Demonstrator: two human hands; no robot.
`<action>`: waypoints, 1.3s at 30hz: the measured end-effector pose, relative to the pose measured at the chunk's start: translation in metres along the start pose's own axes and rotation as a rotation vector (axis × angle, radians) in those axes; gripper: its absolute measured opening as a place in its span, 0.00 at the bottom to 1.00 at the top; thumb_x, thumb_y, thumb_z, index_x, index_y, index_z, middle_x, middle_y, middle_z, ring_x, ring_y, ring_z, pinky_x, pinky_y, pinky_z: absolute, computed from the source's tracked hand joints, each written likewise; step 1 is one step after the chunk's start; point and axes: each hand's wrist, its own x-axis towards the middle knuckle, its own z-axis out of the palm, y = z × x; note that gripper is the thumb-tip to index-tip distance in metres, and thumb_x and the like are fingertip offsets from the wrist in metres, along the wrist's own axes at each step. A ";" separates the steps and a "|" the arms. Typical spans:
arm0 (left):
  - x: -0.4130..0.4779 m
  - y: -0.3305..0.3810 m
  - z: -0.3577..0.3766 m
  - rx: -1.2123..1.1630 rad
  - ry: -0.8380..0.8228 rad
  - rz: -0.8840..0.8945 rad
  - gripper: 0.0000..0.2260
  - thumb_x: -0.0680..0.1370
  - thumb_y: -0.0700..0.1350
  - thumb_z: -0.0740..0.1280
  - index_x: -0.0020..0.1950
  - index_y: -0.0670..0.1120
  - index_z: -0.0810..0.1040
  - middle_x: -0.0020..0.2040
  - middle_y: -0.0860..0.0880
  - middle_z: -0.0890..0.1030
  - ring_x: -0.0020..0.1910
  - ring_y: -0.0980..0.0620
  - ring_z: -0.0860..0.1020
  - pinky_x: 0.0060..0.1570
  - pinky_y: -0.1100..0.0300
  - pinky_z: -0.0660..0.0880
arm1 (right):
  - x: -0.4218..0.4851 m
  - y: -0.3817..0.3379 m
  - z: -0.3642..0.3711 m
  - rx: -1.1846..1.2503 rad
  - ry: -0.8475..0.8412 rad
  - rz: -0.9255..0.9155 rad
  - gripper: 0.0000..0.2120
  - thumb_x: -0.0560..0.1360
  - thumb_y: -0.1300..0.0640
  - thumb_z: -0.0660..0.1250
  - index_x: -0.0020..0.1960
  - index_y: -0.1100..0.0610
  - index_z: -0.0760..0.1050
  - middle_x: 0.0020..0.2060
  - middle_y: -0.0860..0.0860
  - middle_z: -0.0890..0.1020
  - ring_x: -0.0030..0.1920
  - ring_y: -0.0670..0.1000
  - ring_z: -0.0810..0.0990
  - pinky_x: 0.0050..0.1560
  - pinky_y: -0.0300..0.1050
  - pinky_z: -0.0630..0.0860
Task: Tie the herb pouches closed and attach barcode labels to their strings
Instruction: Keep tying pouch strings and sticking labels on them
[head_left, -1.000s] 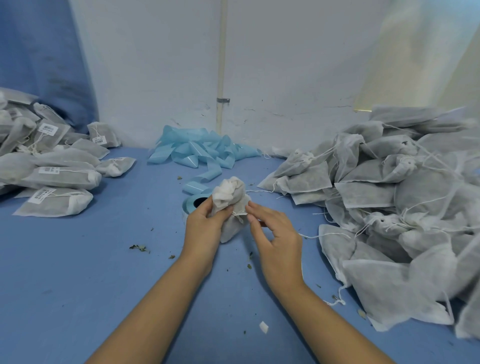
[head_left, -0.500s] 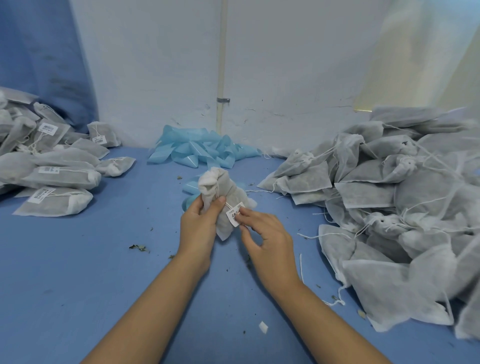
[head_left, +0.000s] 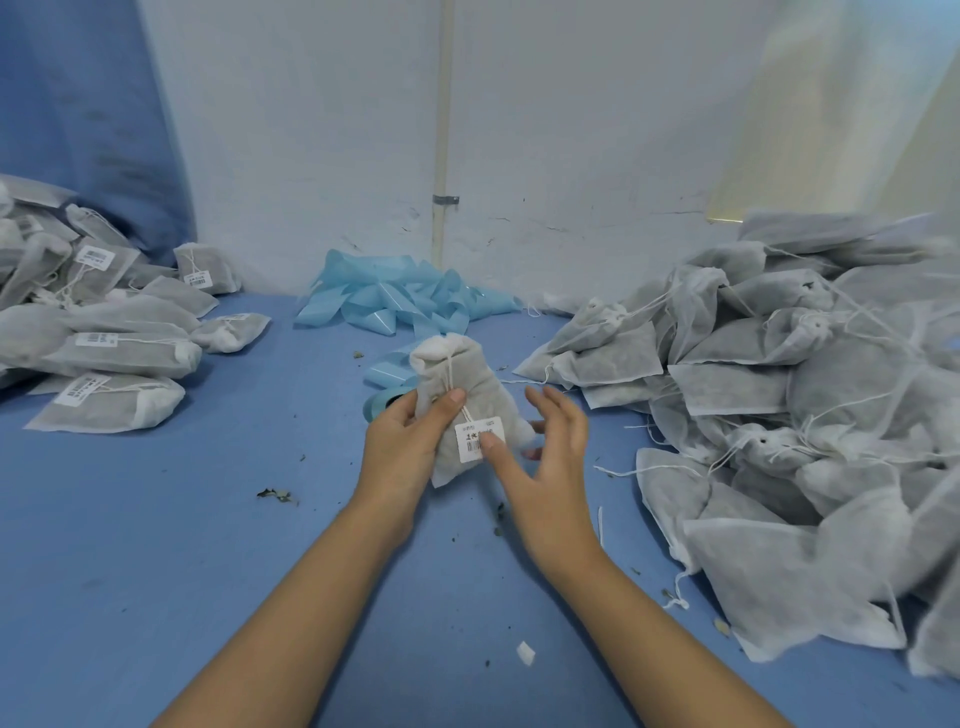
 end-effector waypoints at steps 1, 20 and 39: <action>-0.001 0.000 0.000 -0.005 -0.030 -0.006 0.04 0.75 0.46 0.70 0.45 0.47 0.82 0.40 0.50 0.85 0.37 0.55 0.83 0.35 0.65 0.77 | 0.001 0.000 -0.001 0.086 -0.043 0.091 0.21 0.75 0.53 0.70 0.64 0.45 0.66 0.61 0.38 0.69 0.57 0.37 0.73 0.56 0.32 0.70; -0.005 -0.007 -0.003 0.079 -0.342 -0.230 0.25 0.63 0.56 0.73 0.52 0.42 0.82 0.46 0.44 0.85 0.39 0.52 0.83 0.36 0.64 0.77 | 0.009 0.000 -0.013 0.564 -0.053 0.307 0.06 0.76 0.57 0.67 0.47 0.61 0.78 0.36 0.52 0.80 0.33 0.47 0.77 0.42 0.42 0.76; 0.005 0.010 -0.005 -0.339 -0.153 -0.133 0.14 0.70 0.43 0.69 0.54 0.41 0.76 0.40 0.48 0.82 0.34 0.56 0.81 0.31 0.66 0.76 | 0.014 0.004 -0.016 0.637 -0.041 0.391 0.18 0.69 0.44 0.67 0.45 0.59 0.80 0.36 0.52 0.83 0.31 0.46 0.77 0.34 0.35 0.75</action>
